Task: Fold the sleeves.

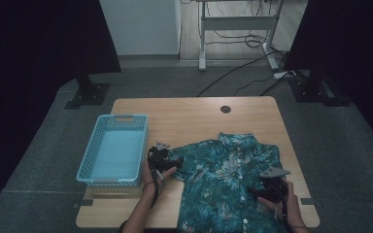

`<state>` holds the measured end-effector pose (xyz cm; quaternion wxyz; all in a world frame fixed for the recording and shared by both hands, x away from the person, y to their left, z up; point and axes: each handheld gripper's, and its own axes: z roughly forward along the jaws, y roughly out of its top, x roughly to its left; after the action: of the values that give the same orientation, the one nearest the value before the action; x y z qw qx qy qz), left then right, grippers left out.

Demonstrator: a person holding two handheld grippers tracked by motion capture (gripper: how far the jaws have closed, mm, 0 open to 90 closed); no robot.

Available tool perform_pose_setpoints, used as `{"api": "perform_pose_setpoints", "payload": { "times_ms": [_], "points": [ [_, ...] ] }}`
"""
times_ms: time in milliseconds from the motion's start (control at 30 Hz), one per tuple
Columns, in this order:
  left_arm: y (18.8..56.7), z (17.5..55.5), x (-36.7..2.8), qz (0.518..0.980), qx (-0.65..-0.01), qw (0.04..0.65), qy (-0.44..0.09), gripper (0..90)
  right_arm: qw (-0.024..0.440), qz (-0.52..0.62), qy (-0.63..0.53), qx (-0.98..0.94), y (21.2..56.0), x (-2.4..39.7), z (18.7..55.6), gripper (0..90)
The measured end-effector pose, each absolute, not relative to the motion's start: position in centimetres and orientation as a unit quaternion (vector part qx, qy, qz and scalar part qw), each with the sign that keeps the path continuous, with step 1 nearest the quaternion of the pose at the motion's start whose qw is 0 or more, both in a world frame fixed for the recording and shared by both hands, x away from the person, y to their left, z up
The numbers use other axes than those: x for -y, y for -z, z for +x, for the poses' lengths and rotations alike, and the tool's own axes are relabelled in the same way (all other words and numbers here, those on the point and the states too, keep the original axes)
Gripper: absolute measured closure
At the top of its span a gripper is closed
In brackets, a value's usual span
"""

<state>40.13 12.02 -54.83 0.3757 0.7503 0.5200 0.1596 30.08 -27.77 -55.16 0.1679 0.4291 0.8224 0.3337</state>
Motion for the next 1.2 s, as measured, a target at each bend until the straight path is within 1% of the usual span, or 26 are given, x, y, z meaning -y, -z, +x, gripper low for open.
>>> {"api": "perform_pose_setpoints", "payload": {
  "times_ms": [500,833,1000,1200],
  "points": [
    [54.9,40.7,-11.2,0.753,-0.515,0.372,-0.171,21.8,0.168,0.429,-0.335,-0.822,55.2,27.8,30.1,25.7],
    [54.8,41.1,-10.8,0.755,-0.516,0.372,-0.159,23.7,0.169,0.429,-0.335,-0.821,55.2,27.8,30.1,25.5],
    [54.7,41.1,-10.0,0.763,-0.507,0.368,-0.157,28.1,0.170,0.429,-0.335,-0.821,55.2,27.7,30.1,25.5],
    [54.7,41.0,-9.6,0.761,-0.507,0.367,-0.169,42.7,0.169,0.429,-0.336,-0.821,55.2,27.7,30.1,25.5]
  ]
}}
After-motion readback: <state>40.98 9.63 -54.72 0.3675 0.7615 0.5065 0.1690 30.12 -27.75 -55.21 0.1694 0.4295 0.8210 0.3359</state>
